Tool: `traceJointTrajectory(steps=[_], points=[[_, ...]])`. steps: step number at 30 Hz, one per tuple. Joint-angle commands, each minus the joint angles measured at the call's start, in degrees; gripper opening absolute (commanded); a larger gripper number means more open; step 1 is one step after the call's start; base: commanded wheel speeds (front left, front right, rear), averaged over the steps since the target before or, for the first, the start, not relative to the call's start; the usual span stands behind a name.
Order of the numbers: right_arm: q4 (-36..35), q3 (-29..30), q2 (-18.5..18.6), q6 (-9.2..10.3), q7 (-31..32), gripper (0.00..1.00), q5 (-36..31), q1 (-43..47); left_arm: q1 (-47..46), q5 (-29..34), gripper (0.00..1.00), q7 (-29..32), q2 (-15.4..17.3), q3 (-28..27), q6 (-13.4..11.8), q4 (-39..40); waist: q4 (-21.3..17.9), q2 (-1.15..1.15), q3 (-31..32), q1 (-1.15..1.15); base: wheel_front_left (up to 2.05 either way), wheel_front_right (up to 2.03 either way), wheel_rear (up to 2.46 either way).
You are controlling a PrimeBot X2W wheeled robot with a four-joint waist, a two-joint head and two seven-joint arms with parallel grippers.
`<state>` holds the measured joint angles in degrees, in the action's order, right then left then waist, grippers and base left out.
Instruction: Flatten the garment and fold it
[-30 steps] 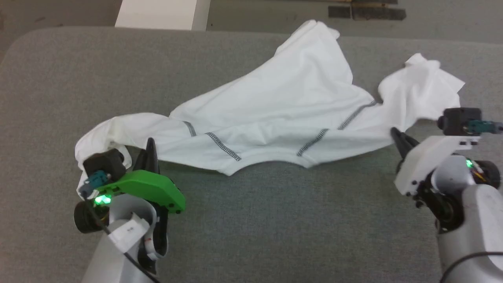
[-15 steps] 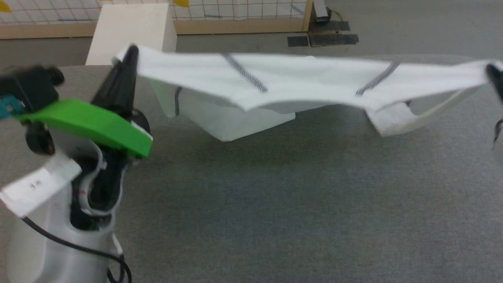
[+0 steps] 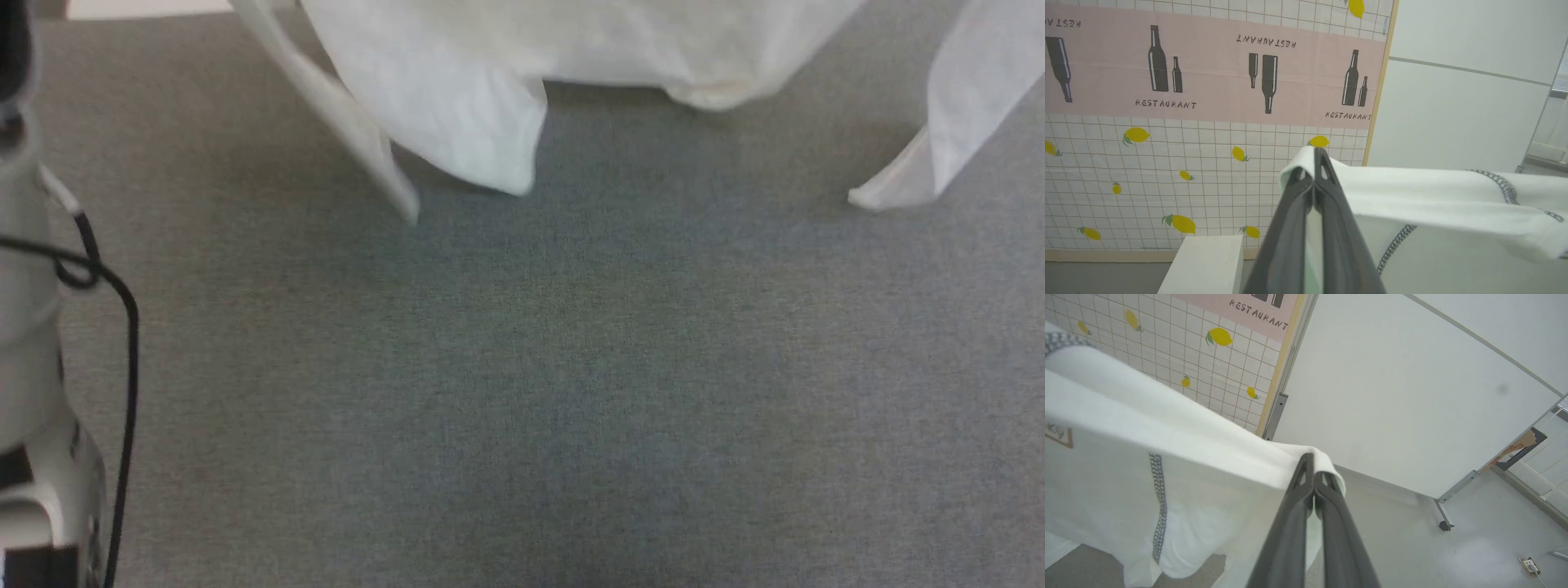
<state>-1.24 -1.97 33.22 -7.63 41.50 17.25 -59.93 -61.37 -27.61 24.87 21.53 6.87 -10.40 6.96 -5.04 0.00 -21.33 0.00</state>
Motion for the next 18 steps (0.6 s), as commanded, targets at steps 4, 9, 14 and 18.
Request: traceJointTrajectory(steps=[4, 9, 14, 18], points=[[8.0, 0.1, -1.1, 0.14, -5.4, 0.00, -3.2, -10.4, -10.6, 3.6, 0.00, -3.7, 0.8, -1.5, -2.6, -4.7, -2.8, 0.00, -13.1, 0.00, 0.00, 0.00, 0.00], [15.7, 2.3, -4.6, 0.14, -15.3, 0.00, -8.3, -21.4, -20.9, 5.8, 0.00, -12.4, -0.5, -3.2, -4.1, -9.1, -3.8, 0.00, -17.4, 0.00, 0.00, 0.00, 0.00], [20.2, 2.6, -7.2, 0.14, -24.3, 0.00, -12.1, -28.6, -26.5, 7.2, 0.00, -20.3, -0.2, -3.8, -3.1, -12.4, -4.0, 0.00, -18.7, 0.00, 0.00, 0.00, 0.00], [23.5, 0.5, -8.0, 0.14, -27.7, 0.00, -11.6, -29.5, -25.7, 7.0, 0.00, -24.6, 0.4, -4.9, -2.3, -15.2, -3.5, 0.00, -18.2, 0.00, 0.00, 0.00, 0.00]])
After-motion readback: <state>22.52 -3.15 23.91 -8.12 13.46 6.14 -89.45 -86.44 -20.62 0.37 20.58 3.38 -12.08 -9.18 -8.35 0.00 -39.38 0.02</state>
